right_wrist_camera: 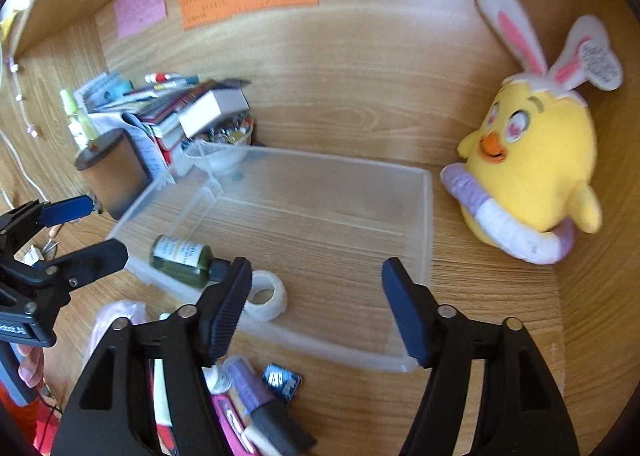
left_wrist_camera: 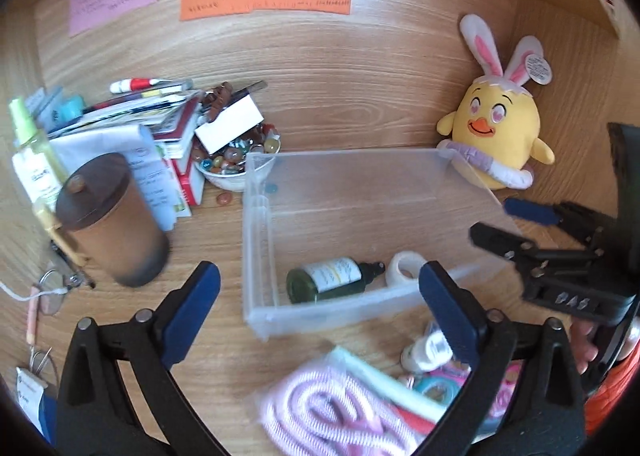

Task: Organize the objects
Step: 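Grasp the bagged pink rope with the left tool while the right tool grasps the black nail polish bottle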

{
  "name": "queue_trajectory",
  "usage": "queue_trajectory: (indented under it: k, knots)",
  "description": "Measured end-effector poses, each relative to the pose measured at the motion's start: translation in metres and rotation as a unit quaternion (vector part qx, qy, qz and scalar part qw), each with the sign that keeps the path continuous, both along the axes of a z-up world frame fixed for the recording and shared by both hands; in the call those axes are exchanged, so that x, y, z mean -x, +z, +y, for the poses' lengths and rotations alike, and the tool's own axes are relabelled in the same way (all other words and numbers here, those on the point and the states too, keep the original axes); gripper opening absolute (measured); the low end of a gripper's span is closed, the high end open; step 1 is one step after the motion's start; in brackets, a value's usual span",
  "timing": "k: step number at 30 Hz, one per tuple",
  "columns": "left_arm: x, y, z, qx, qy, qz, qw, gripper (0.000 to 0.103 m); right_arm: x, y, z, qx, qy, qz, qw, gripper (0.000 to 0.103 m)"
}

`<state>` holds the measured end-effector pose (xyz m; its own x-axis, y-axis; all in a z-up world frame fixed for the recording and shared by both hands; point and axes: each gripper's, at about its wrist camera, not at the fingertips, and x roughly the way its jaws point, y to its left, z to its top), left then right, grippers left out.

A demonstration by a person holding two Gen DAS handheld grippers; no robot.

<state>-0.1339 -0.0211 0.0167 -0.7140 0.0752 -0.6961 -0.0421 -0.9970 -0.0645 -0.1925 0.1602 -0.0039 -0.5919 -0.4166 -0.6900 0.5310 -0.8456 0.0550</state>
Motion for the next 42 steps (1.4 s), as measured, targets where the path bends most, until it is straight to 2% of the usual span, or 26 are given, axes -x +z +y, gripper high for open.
queue_trajectory:
  k: [2,4,8,13,16,20,26,27,29,34,37,38,41,42]
  knots:
    - [-0.010,-0.004,0.001,-0.002,0.001,-0.004,1.0000,0.102,-0.012,0.004,0.007,0.004,0.000,0.015,1.000,0.075]
    - [-0.020,-0.010,0.002,-0.007,0.003,-0.013,0.9999,0.102,-0.022,0.004,0.011,0.008,0.002,0.019,1.000,0.076]
    - [-0.036,-0.030,0.008,-0.016,-0.001,-0.039,0.9991,0.102,-0.036,-0.005,0.021,0.023,0.016,-0.005,1.000,0.076]
    - [-0.053,-0.055,0.014,-0.026,0.002,-0.064,0.9976,0.102,-0.049,-0.022,0.029,0.016,0.022,-0.024,0.999,0.076]
    - [-0.065,-0.066,0.017,-0.012,0.001,-0.068,0.9976,0.102,-0.054,-0.034,0.031,0.004,0.029,-0.033,0.999,0.076]
    - [-0.078,-0.070,0.010,-0.004,0.004,-0.067,0.9977,0.102,-0.055,-0.052,0.026,-0.018,0.034,-0.045,0.998,0.076]
    - [-0.093,-0.066,-0.009,0.005,0.011,-0.068,0.9976,0.102,-0.052,-0.062,0.025,-0.016,0.041,-0.059,0.997,0.075]
    - [-0.095,-0.066,-0.012,0.003,0.010,-0.069,0.9975,0.102,-0.051,-0.063,0.025,-0.013,0.042,-0.059,0.997,0.074]
    - [-0.094,-0.068,-0.014,-0.007,0.000,-0.076,0.9971,0.102,-0.050,-0.064,0.023,-0.012,0.047,-0.061,0.997,0.065]
    - [-0.077,-0.079,-0.015,-0.040,-0.009,-0.102,0.9939,0.102,-0.054,-0.067,0.011,-0.020,0.067,-0.060,0.996,0.057]
    - [-0.068,-0.087,-0.017,-0.062,-0.005,-0.115,0.9914,0.102,-0.057,-0.072,0.005,-0.032,0.082,-0.052,0.995,0.043]
    - [-0.068,-0.086,-0.017,-0.058,-0.002,-0.109,0.9924,0.102,-0.058,-0.073,0.003,-0.036,0.085,-0.052,0.994,0.038]
    - [-0.068,-0.086,-0.014,-0.055,-0.009,-0.105,0.9928,0.102,-0.056,-0.076,0.003,-0.033,0.090,-0.059,0.994,0.031]
    - [-0.069,-0.086,-0.012,-0.055,-0.014,-0.102,0.9932,0.097,-0.055,-0.078,0.004,-0.031,0.091,-0.061,0.994,0.030]
